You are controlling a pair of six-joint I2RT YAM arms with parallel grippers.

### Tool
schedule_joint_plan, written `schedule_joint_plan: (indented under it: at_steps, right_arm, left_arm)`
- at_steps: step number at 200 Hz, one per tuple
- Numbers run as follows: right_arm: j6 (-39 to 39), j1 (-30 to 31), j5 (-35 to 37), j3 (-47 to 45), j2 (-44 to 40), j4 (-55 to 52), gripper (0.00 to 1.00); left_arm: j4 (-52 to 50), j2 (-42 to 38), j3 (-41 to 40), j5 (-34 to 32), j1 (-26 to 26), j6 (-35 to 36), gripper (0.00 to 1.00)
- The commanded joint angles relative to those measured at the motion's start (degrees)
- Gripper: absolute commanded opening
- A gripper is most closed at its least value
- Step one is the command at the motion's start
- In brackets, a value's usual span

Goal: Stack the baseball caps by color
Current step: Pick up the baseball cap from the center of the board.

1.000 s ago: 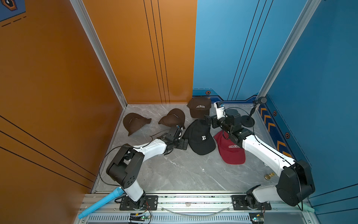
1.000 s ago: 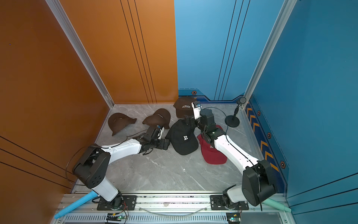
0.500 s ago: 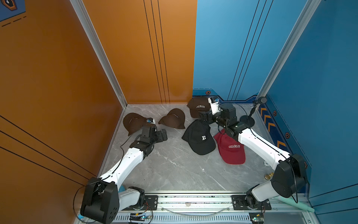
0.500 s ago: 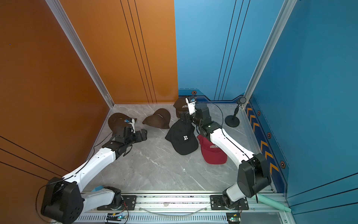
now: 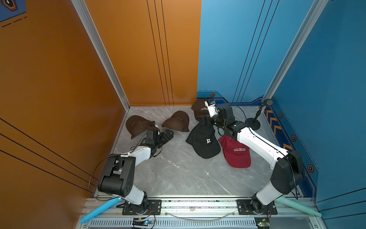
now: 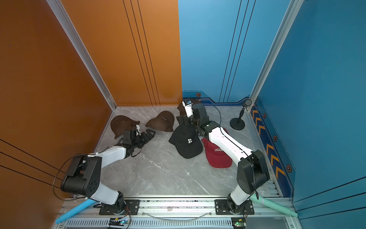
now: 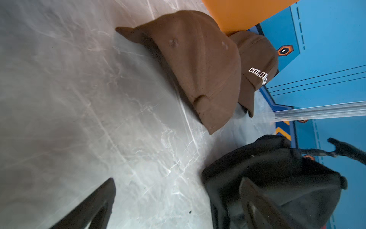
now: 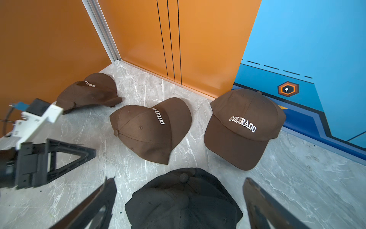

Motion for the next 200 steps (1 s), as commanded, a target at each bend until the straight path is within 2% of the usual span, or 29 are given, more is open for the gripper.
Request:
schedule_joint_plan:
  at_steps: [1, 29, 61, 118, 153, 167, 169, 182, 200]
  right_arm:
    - [-1.1, -0.1, -0.4, -0.1, -0.9, -1.3, 1.0]
    - [-1.3, -0.4, -0.5, -1.0, -1.5, -1.2, 1.0]
    - [-1.3, -0.7, -0.9, -2.0, -1.6, -0.4, 1.0]
    - [-1.6, -1.2, -1.9, -2.2, -1.1, -0.5, 1.0]
    - [-1.7, -1.3, -2.5, -2.2, -0.7, -0.6, 1.0]
    - [-1.8, -1.4, -2.5, -2.4, -0.8, -0.7, 1.0]
    - [-1.9, -1.4, -2.5, -2.3, -0.8, -0.7, 1.0]
    - [-2.0, -1.5, -2.6, -2.5, -1.0, -0.9, 1.0]
    - [-2.0, -1.7, -2.6, -2.9, -1.5, -0.9, 1.0]
  left_arm:
    - [15.0, 5.2, 1.0, 4.5, -0.2, -6.7, 0.98]
    - [26.8, 11.4, 0.6, 3.9, -0.2, -10.7, 0.98]
    - [35.2, 17.3, 2.5, 3.9, -0.9, -11.1, 0.98]
    - [42.7, 22.8, 5.2, 0.3, -1.0, -10.4, 0.98]
    - [44.9, 25.9, 8.6, 0.4, -0.7, -9.7, 0.99]
    - [46.3, 26.8, 9.6, 1.0, -0.7, -9.4, 0.88]
    - [46.5, 26.9, 9.7, 1.1, -0.7, -9.4, 0.81]
    - [47.9, 27.3, 10.2, 1.9, -0.6, -9.5, 0.56]
    - [48.7, 27.0, 9.8, 2.0, -0.2, -9.7, 0.27]
